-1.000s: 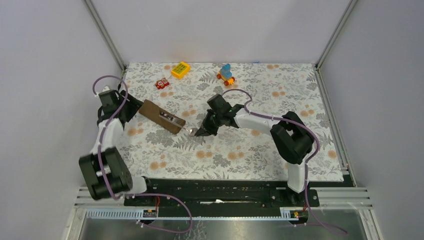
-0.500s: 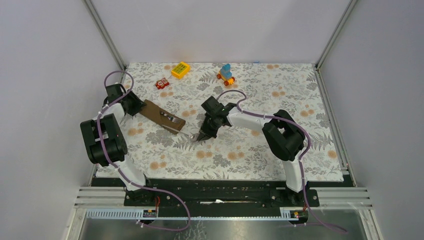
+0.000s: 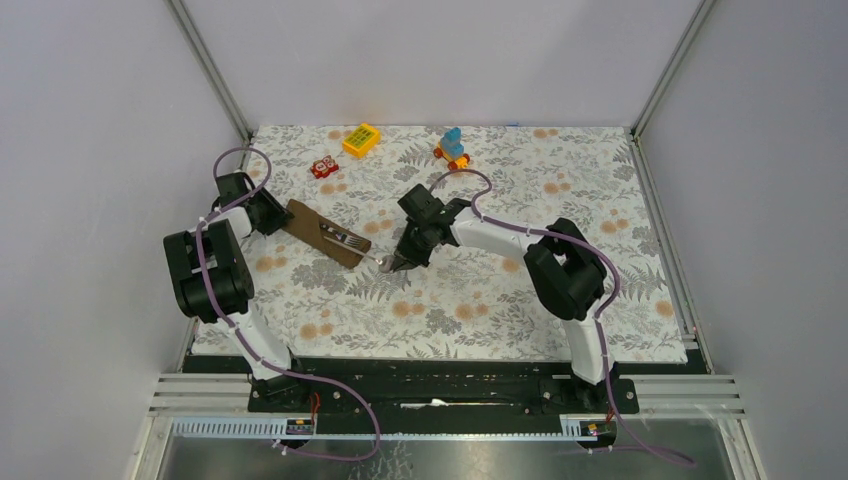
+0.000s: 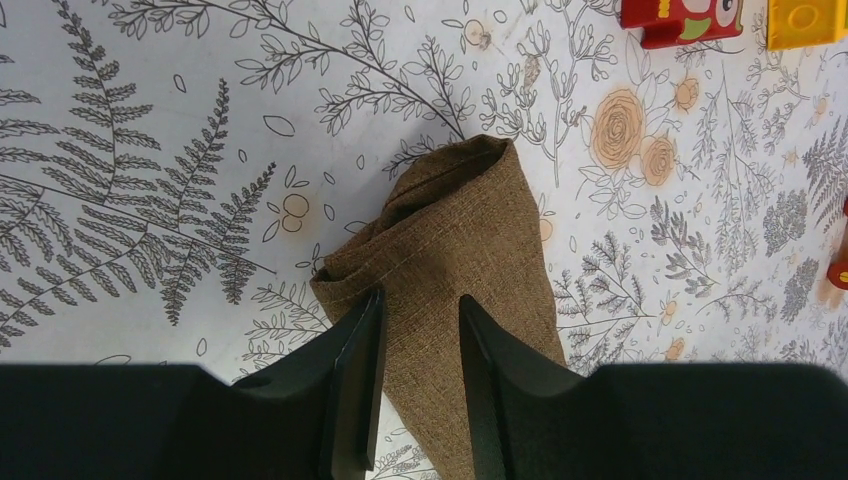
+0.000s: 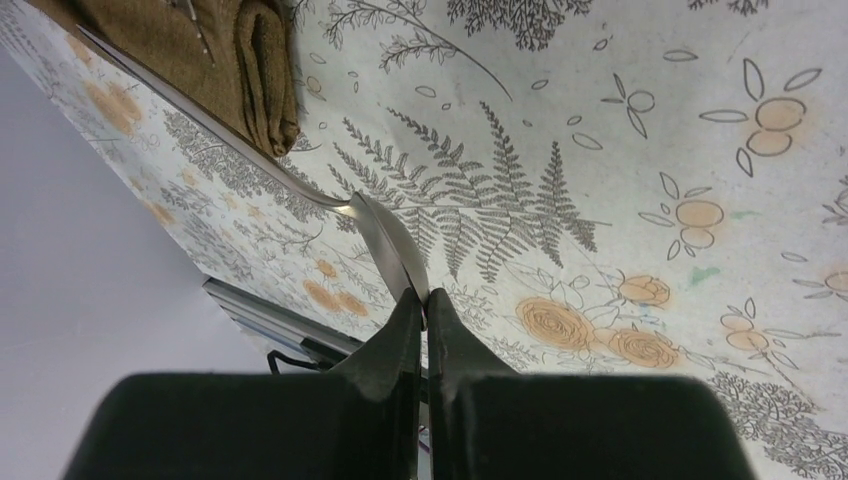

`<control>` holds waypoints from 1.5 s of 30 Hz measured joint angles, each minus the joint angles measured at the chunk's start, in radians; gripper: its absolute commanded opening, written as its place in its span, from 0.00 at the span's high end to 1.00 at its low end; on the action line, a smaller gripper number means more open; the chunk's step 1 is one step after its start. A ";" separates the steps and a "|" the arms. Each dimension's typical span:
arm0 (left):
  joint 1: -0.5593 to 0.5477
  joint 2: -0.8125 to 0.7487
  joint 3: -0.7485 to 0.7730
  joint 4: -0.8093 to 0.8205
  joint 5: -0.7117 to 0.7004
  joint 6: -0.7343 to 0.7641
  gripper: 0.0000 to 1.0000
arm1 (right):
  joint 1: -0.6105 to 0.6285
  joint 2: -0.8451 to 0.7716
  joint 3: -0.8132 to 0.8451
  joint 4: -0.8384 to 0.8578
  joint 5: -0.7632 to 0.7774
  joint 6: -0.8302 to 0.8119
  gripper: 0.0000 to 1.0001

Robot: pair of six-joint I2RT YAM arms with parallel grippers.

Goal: Fold the napkin into a case and place the utensils inside
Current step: Insert the spoon into the folded napkin.

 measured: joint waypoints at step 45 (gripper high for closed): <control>0.001 0.005 -0.006 -0.004 0.000 -0.001 0.65 | 0.052 0.381 0.525 -0.099 0.001 0.124 1.00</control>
